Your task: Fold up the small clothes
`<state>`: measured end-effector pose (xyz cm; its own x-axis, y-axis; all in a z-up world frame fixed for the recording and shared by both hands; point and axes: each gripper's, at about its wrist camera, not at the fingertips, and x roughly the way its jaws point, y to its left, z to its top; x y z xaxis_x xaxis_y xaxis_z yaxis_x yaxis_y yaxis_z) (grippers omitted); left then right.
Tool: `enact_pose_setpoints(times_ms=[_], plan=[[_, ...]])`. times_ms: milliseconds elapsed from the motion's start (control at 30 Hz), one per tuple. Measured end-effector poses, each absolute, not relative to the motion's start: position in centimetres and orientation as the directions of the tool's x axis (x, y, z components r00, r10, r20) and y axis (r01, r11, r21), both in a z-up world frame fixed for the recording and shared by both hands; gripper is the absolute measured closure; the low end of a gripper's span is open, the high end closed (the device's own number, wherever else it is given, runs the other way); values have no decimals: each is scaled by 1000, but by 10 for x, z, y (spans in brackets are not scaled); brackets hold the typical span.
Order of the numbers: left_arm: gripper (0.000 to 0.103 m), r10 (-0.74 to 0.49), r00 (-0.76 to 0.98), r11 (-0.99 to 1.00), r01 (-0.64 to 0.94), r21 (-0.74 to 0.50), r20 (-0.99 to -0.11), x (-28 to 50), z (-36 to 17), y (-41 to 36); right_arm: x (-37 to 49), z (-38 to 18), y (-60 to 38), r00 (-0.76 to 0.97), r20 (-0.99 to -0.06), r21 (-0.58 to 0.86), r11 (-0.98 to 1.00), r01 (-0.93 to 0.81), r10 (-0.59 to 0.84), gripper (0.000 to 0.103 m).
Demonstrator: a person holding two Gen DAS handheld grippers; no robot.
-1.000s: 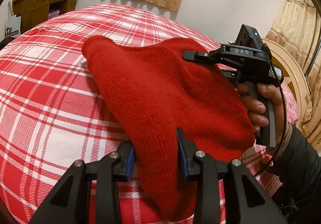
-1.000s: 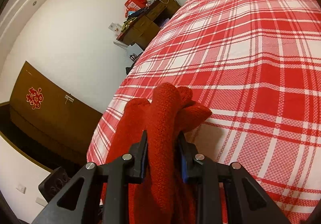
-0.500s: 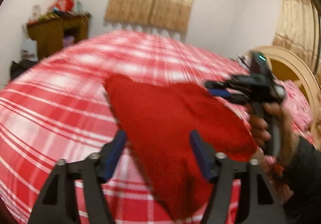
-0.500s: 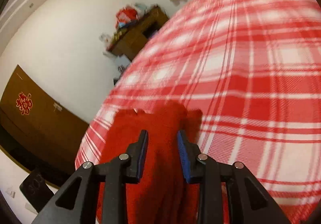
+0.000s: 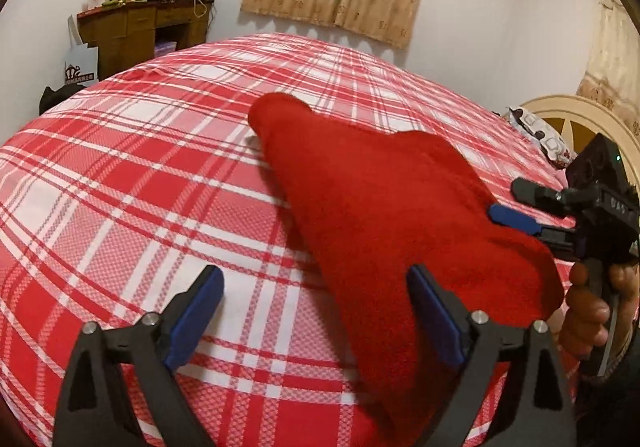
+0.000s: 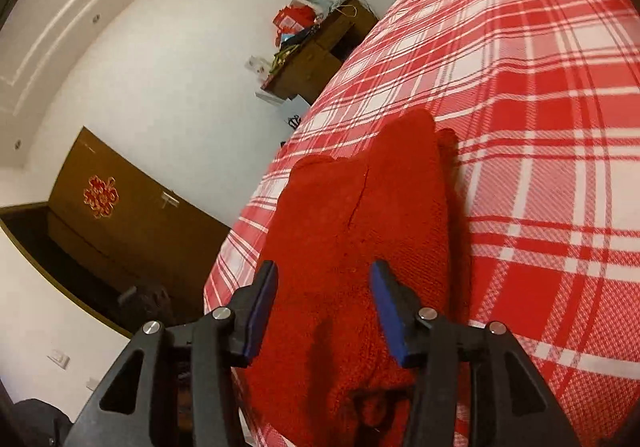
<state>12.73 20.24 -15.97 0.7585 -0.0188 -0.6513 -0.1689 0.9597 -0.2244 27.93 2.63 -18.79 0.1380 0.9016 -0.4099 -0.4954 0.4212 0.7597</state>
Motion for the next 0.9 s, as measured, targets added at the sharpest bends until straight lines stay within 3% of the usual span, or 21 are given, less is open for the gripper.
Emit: enact_pose_setpoints(times_ms=[167, 267, 433, 500, 600, 900], plan=[[6, 2, 752, 962, -181, -203, -659, 119, -151, 202, 276, -189, 25, 153, -417, 754, 435, -493, 896, 54], [6, 42, 770, 971, -182, -156, -637, 108, -132, 197, 260, -171, 19, 243, -468, 693, 524, -496, 849, 53], [6, 80, 794, 975, -188, -118, -603, 94, -107, 192, 227, -132, 11, 446, -526, 507, 688, -519, 724, 41], [5, 92, 803, 975, -192, -110, -589, 93, -99, 191, 208, -115, 10, 571, -552, 357, 791, -497, 608, 40], [4, 95, 817, 977, -186, -105, -569, 93, -89, 189, 183, -91, 5, 659, -522, 237, 834, -498, 542, 39], [3, 74, 851, 982, -153, -111, -519, 88, -71, 181, 153, -57, -1, 721, -444, 183, 841, -508, 532, 33]])
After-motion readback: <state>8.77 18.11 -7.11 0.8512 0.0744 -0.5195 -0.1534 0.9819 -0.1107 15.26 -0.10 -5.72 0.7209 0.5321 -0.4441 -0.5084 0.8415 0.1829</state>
